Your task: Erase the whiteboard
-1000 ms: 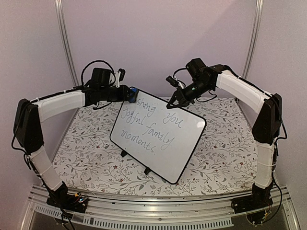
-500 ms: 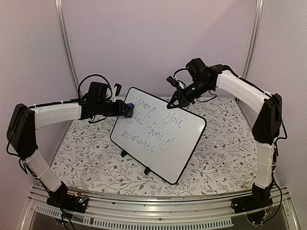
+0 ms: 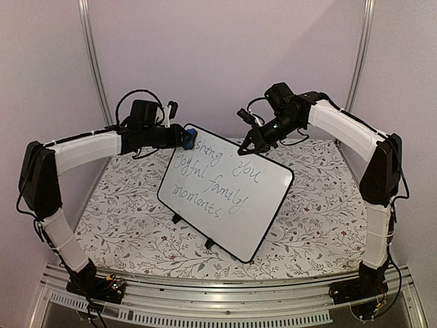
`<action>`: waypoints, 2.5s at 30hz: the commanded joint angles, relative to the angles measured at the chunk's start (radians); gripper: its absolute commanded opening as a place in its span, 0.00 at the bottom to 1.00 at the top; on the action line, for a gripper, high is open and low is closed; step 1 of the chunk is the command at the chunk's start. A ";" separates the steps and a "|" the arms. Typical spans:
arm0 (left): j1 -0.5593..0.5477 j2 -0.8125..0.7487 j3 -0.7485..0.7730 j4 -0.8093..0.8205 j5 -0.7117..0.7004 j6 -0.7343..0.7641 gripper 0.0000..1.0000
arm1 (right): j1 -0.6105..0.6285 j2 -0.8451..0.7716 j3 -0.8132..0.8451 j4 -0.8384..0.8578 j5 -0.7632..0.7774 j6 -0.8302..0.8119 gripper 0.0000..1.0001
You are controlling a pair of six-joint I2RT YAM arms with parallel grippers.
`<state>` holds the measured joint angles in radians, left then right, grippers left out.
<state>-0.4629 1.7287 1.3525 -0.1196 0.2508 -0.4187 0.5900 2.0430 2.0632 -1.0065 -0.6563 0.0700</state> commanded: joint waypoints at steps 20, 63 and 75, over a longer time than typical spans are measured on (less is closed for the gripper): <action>-0.032 -0.056 -0.133 0.021 0.035 -0.019 0.00 | 0.024 -0.044 0.021 0.010 0.023 -0.057 0.00; -0.045 0.015 -0.008 -0.038 -0.008 0.007 0.00 | 0.024 -0.042 0.014 0.012 0.017 -0.059 0.00; -0.056 -0.100 -0.241 0.034 -0.004 -0.043 0.00 | 0.024 -0.038 0.015 0.010 0.017 -0.056 0.00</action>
<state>-0.4992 1.6432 1.1564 -0.0841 0.2459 -0.4488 0.5911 2.0411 2.0636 -1.0107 -0.6487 0.0757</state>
